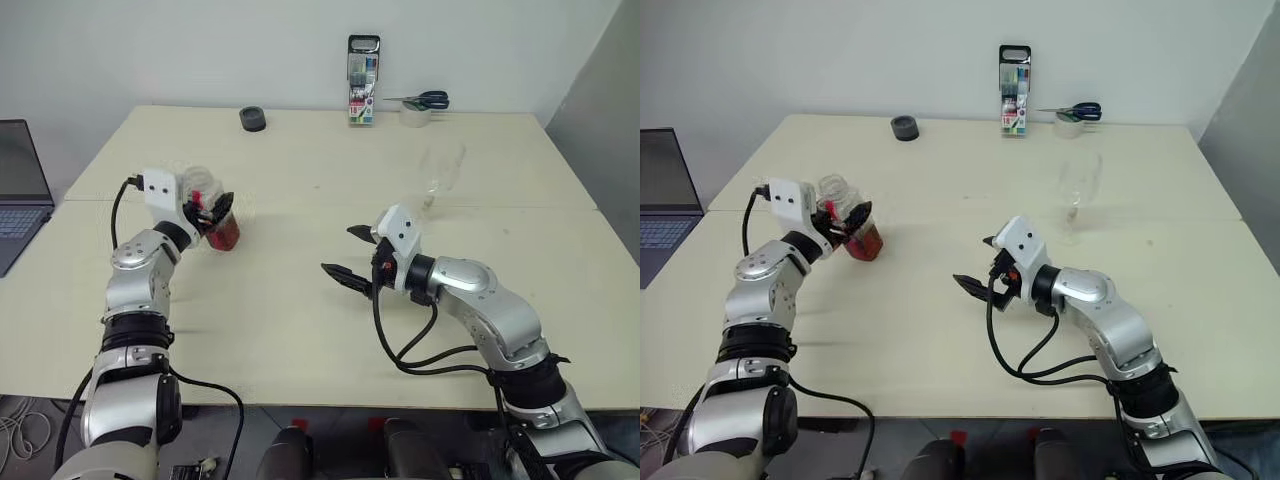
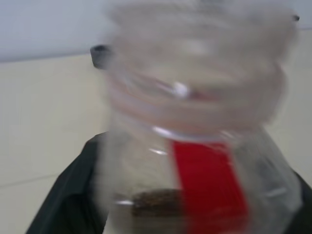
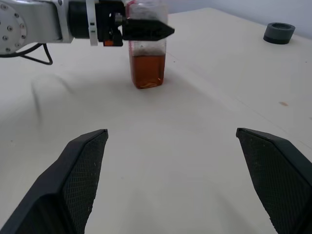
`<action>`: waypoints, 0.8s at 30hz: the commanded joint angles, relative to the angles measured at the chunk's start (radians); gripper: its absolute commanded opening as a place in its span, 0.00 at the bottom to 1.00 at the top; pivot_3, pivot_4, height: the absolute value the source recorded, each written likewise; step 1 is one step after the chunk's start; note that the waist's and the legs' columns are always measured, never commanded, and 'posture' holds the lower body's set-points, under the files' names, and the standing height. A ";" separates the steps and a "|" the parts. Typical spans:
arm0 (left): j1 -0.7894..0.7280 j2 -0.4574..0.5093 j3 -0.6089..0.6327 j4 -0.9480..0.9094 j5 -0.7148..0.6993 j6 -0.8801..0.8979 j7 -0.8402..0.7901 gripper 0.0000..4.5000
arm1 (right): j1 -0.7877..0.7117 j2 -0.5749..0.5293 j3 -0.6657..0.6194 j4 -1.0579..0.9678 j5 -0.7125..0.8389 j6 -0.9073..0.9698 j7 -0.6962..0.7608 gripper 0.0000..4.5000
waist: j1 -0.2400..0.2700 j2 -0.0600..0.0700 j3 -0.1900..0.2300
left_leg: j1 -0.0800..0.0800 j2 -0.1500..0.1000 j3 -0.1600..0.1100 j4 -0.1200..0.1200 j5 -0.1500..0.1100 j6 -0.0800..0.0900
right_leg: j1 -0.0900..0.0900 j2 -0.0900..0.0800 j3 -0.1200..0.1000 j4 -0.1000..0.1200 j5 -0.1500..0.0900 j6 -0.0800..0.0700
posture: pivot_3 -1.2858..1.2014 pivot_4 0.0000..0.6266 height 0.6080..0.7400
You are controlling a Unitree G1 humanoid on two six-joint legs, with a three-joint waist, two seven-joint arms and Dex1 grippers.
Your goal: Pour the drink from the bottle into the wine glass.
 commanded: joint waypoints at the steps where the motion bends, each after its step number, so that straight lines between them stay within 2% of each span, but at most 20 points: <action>1: 0.014 -0.006 -0.008 -0.049 0.000 0.000 -0.002 0.99 | -0.011 0.009 0.004 -0.031 -0.004 -0.006 -0.005 1.00 | 0.000 0.000 0.000 | 0.000 0.000 0.000 0.000 0.000 0.000 | 0.000 0.000 0.000 0.000 0.000 0.000 | 0.52 0.24 1.00; 10: 0.051 -0.018 -0.026 -0.010 0.047 -0.066 0.034 0.99 | 0.010 0.006 0.005 -0.040 -0.015 -0.007 -0.011 1.00 | 0.000 0.000 0.000 | 0.000 0.000 0.000 0.000 0.000 0.000 | 0.000 0.000 0.000 0.000 0.000 0.000 | 0.52 0.24 1.00; 24: 0.154 -0.042 -0.016 -0.050 0.046 -0.122 0.055 0.99 | 0.101 0.011 -0.004 -0.021 -0.078 -0.103 -0.042 1.00 | 0.001 0.000 0.000 | 0.000 0.000 0.000 0.000 0.000 0.000 | 0.000 0.000 0.000 -0.001 0.000 0.000 | 0.52 0.24 1.00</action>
